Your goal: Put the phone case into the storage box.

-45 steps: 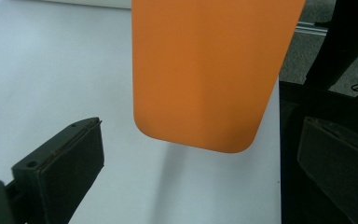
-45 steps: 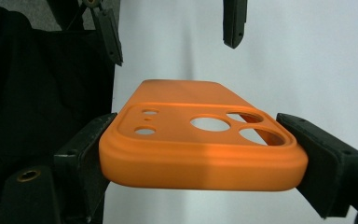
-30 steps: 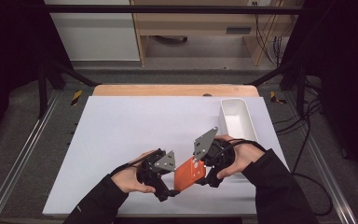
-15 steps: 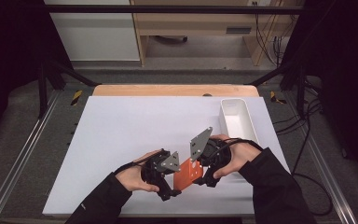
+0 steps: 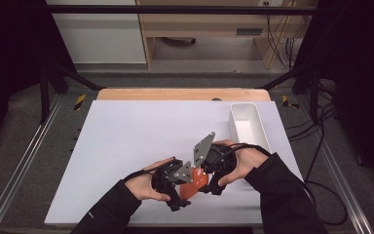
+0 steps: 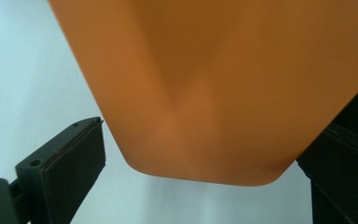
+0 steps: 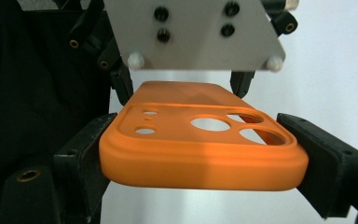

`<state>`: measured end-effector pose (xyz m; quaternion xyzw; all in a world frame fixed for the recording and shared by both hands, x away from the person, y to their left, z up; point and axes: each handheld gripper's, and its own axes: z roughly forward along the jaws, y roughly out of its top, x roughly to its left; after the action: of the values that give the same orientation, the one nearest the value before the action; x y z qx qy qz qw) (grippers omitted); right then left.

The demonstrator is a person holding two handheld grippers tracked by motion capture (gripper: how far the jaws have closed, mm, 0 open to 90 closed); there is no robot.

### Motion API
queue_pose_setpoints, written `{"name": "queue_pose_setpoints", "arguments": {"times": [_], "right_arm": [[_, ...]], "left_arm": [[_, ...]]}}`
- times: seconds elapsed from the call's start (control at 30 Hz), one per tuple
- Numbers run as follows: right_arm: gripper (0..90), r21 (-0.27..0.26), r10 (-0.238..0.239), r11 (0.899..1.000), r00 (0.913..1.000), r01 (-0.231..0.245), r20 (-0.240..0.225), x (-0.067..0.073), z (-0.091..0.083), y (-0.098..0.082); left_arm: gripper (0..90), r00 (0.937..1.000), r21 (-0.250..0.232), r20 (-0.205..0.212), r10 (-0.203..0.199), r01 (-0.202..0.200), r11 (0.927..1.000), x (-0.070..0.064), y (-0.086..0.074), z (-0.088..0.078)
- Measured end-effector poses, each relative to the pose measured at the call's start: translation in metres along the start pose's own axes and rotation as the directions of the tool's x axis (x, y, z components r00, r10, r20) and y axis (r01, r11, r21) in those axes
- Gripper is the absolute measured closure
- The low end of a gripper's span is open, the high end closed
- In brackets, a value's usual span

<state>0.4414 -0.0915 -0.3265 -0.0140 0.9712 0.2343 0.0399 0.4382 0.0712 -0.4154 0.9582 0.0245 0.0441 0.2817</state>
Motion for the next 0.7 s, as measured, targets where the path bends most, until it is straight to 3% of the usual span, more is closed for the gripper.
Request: {"name": "queue_pose_setpoints", "arguments": {"times": [0.7], "right_arm": [[16.4, 0.013, -0.010, 1.000, 0.9999, 0.010, -0.011, 0.0019, 0.0013, 0.0078]], "left_arm": [[13.8, 0.9996, 0.022, 0.008, 0.026, -0.026, 0.9994, -0.0024, 0.0030, 0.0034]]}}
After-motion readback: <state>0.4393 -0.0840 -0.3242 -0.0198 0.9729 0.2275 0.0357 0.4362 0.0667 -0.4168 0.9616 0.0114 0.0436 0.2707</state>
